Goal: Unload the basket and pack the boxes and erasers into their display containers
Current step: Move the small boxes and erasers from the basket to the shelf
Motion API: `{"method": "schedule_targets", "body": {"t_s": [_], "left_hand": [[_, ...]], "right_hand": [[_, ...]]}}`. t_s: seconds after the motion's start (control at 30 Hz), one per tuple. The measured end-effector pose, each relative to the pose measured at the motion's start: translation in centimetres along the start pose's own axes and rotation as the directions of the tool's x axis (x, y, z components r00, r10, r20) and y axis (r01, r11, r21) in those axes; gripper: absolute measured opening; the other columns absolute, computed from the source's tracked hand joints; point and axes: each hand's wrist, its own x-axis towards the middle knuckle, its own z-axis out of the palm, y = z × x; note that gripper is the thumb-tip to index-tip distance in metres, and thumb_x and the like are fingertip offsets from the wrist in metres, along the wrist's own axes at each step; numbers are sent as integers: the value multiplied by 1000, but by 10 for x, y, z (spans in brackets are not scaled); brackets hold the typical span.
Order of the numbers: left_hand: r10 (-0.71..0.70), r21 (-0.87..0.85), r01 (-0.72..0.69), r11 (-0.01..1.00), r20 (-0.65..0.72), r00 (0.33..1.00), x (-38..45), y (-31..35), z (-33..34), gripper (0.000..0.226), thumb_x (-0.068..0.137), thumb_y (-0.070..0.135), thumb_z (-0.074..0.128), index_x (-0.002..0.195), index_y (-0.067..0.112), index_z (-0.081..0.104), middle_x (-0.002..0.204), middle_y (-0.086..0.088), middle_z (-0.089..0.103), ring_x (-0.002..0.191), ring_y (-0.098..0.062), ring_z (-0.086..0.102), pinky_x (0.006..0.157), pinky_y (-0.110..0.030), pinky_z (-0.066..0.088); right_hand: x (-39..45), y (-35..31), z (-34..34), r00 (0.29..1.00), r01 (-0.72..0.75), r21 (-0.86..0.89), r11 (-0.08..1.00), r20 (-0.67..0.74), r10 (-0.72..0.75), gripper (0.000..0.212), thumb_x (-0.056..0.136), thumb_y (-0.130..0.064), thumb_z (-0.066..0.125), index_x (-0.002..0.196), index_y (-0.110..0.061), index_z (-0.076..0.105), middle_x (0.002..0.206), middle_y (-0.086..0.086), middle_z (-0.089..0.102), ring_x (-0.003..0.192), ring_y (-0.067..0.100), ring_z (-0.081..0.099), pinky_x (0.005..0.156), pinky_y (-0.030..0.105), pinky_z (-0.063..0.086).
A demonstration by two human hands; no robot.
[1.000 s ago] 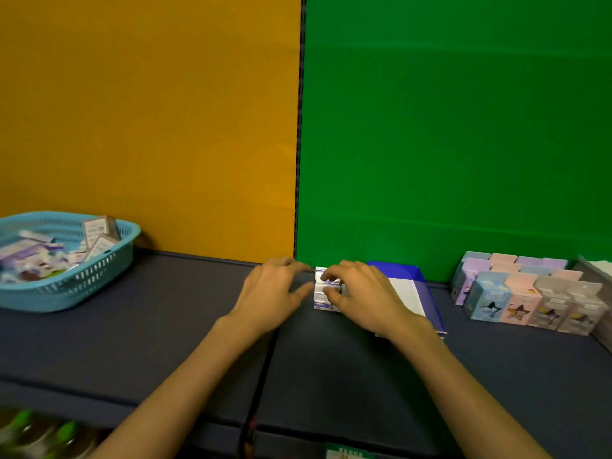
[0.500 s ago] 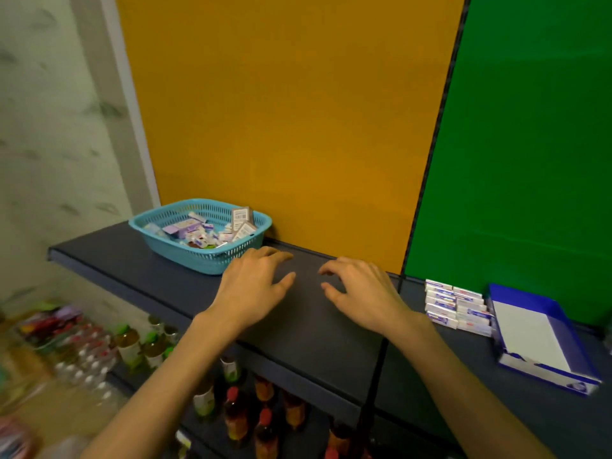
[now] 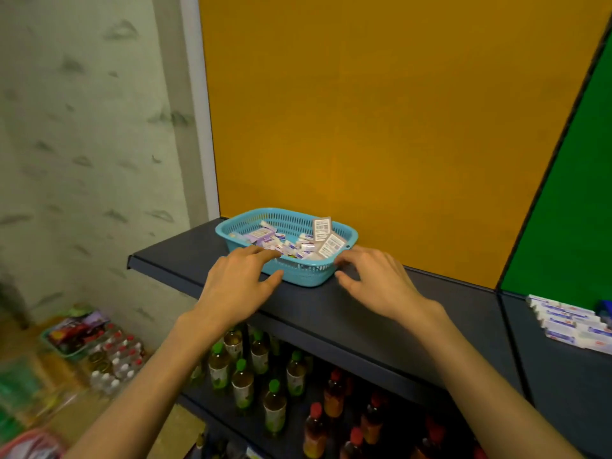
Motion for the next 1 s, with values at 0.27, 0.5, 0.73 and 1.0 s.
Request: {"method": "schedule_targets", "body": {"t_s": [0.27,0.5,0.73,1.0], "left_hand": [[-5,-37,5,999,-7,1000,12,-89,-12,46,97,53,49,140,36,52,143,7,55,124,-19,53,91,-42,53],[2,-77,-4,997,-25,1000,56,-151,-6,44,97,51,51,138,34,55,139,6,57,117,-17,57,82,-39,54],[57,-104,-55,993,16,998,114,-201,18,37,97,48,53,130,34,62,132,8,62,111,-15,60,81,-37,54],[176,-115,-167,979,79,981,207,-219,46,37,97,46,53,130,32,62,122,6,65,104,-15,62,80,-39,54]], "right_hand": [[49,-40,20,995,-99,-29,995,-1,99,26,95,-37,59,117,-27,66,119,-5,66,103,20,63,72,33,46],[99,-50,48,991,-135,-50,990,-5,135,24,94,-37,60,115,-28,68,114,-7,69,99,16,63,68,29,38],[161,-43,89,987,-151,-12,989,46,151,17,93,-34,64,107,-29,70,98,-14,66,84,9,59,64,28,39],[227,-28,128,962,-173,-25,985,212,175,12,92,-33,68,102,-28,70,103,-12,70,87,7,61,75,32,51]]}}
